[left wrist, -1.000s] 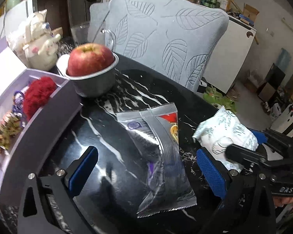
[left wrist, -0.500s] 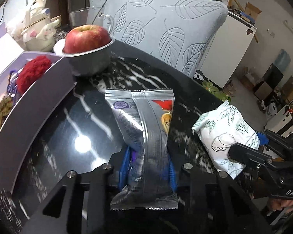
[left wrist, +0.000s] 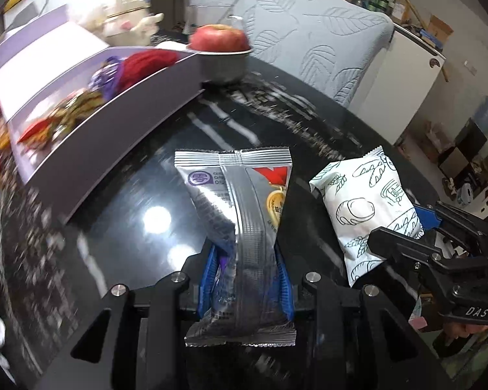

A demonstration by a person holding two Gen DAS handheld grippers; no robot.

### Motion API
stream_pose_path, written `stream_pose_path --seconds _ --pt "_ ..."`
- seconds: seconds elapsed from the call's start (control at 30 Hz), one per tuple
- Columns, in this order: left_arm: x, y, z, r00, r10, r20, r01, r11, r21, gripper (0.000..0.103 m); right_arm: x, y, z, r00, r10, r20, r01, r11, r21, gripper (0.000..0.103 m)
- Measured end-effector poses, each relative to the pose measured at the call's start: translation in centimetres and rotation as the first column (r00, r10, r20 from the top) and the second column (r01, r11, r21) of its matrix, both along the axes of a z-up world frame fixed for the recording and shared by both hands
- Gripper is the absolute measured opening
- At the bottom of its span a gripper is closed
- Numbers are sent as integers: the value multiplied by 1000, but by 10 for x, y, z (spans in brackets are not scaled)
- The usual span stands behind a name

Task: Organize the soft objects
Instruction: 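Lift the silver bag and white bread packet off the table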

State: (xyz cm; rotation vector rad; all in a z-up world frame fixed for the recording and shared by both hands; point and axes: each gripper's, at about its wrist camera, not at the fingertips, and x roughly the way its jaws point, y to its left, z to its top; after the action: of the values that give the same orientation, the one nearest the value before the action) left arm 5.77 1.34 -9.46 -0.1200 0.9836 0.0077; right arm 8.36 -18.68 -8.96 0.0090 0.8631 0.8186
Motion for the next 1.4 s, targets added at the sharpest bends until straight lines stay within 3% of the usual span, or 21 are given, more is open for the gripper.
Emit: stream_pose_path --seconds 0.27,0.5,0.57,0.6,0.63,0.67,0.97,1.17,1.4 --pt "-47 26 1 996 86 -6 -86 996 -8 33 -22 21 1 997 77 8 -77 997 -12 58" --pt "-73 36 4 989 148 -14 -148 989 4 33 -46 44 3 977 212 19 -211 977 -38 58" --pt "-77 40 3 985 170 -10 -170 985 17 33 -47 49 4 979 204 30 -202 978 -55 64" --pt "-80 42 3 983 183 -8 -182 983 23 33 -48 52 5 979 198 43 -195 978 -74 70" --pt "-83 45 3 980 198 -1 -198 980 33 33 -49 56 6 979 195 67 -188 978 -94 82" --pt "-83 48 2 978 211 4 -211 977 44 33 -51 58 7 978 189 92 -180 978 -102 85" --pt "-81 64 -4 969 247 -2 -247 969 12 33 -47 74 0 983 106 148 -77 979 -191 86" --pt "-76 60 -6 973 229 9 -229 970 80 34 -50 74 -10 986 104 127 -77 976 -204 86" --pt "-74 63 -6 973 228 14 -229 970 82 34 -58 84 -13 978 119 169 -72 963 -258 89"
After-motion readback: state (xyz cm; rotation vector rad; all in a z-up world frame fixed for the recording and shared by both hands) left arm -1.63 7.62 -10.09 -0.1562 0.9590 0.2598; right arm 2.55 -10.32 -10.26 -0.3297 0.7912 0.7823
